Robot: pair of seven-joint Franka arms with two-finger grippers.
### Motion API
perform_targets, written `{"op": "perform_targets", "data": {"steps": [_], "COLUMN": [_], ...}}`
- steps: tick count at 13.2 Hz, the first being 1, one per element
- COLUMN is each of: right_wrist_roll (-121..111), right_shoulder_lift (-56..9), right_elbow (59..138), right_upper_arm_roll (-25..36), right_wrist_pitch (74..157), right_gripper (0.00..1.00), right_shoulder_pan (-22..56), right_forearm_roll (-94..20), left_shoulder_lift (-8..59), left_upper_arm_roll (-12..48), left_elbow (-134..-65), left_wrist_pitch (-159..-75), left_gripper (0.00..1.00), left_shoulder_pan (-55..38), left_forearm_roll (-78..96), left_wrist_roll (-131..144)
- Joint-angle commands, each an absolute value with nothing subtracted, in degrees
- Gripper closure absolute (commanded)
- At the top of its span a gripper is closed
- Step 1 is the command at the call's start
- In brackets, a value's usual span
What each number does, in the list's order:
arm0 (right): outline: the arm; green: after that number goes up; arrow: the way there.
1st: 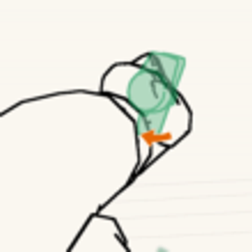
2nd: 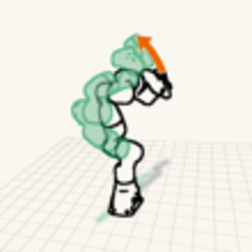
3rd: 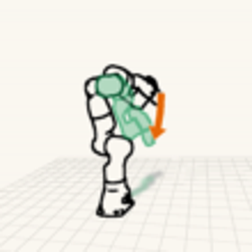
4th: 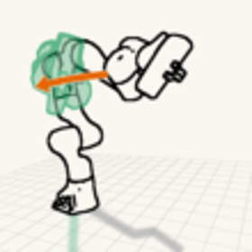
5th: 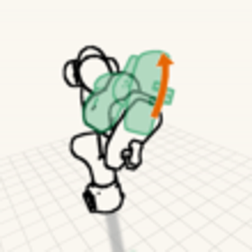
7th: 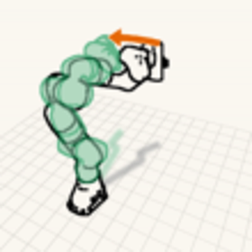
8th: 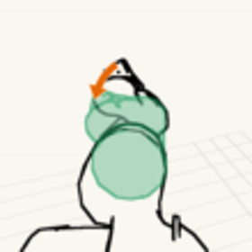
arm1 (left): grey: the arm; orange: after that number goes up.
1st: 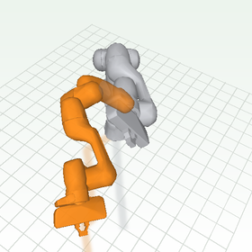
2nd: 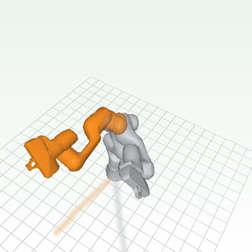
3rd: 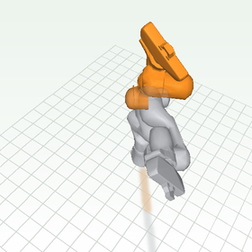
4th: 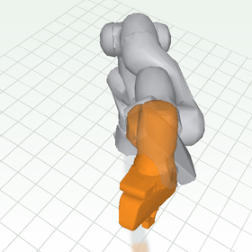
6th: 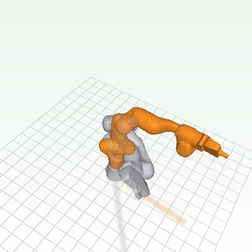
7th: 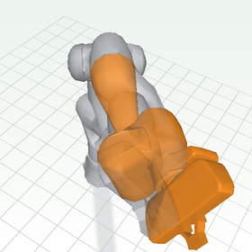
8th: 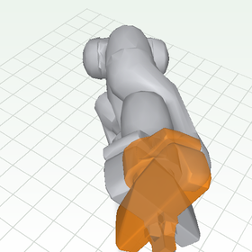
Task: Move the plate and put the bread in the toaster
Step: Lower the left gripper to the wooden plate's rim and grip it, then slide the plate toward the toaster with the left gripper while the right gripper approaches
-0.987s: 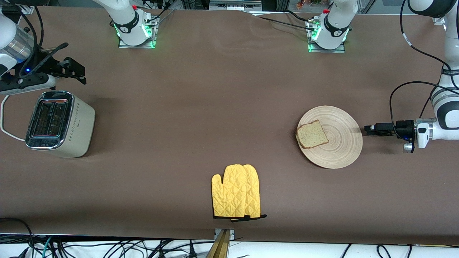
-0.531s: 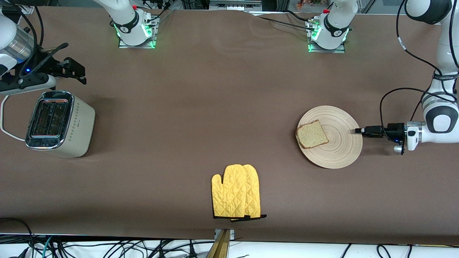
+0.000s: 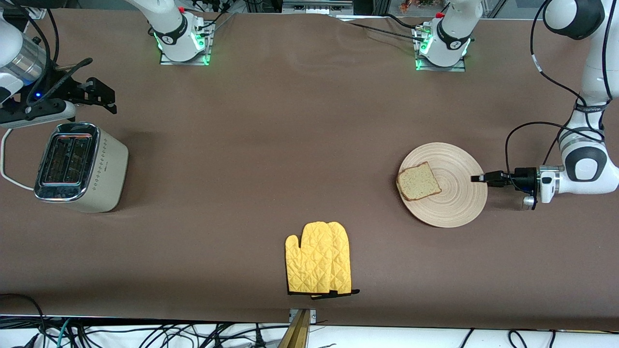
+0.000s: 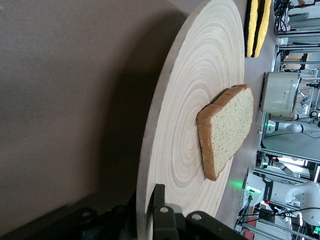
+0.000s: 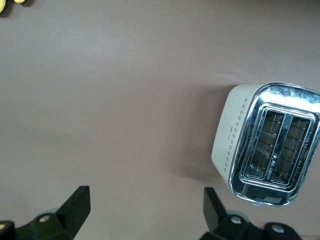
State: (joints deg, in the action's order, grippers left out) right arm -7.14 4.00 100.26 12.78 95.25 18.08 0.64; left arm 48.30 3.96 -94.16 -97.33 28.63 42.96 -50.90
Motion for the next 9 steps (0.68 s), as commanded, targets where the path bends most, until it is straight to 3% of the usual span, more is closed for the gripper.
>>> {"op": "perform_targets", "data": {"steps": [1,4,6,9], "right_wrist_roll": [-8.0,-8.0,-8.0,-7.91], "right_shoulder_lift": [4.04,4.04,4.04,4.04], "right_elbow": [100.28,100.28,100.28,100.28], "right_upper_arm_roll": [12.74,12.74,12.74,12.74], "right_wrist_pitch": [95.36,95.36,95.36,95.36], "right_gripper": [0.0,0.0,0.0,0.0], "right_shoulder_pan": [17.93,17.93,17.93,17.93], "right_forearm_roll": [0.53,0.53,0.53,0.53], "left_shoulder_lift": [48.78,48.52,48.34,48.43], "left_upper_arm_roll": [3.78,5.7,10.44,10.72], "left_elbow": [-93.69,-93.34,-93.34,-94.48], "left_wrist_pitch": [-95.81,-90.81,-91.75,-92.64], "left_gripper": [1.0,1.0,1.0,1.0], "left_shoulder_pan": [28.13,26.81,26.02,21.11], "left_forearm_roll": [44.03,45.87,46.75,52.02], "left_wrist_roll": [-50.98,-46.6,-44.83,-44.74]}}
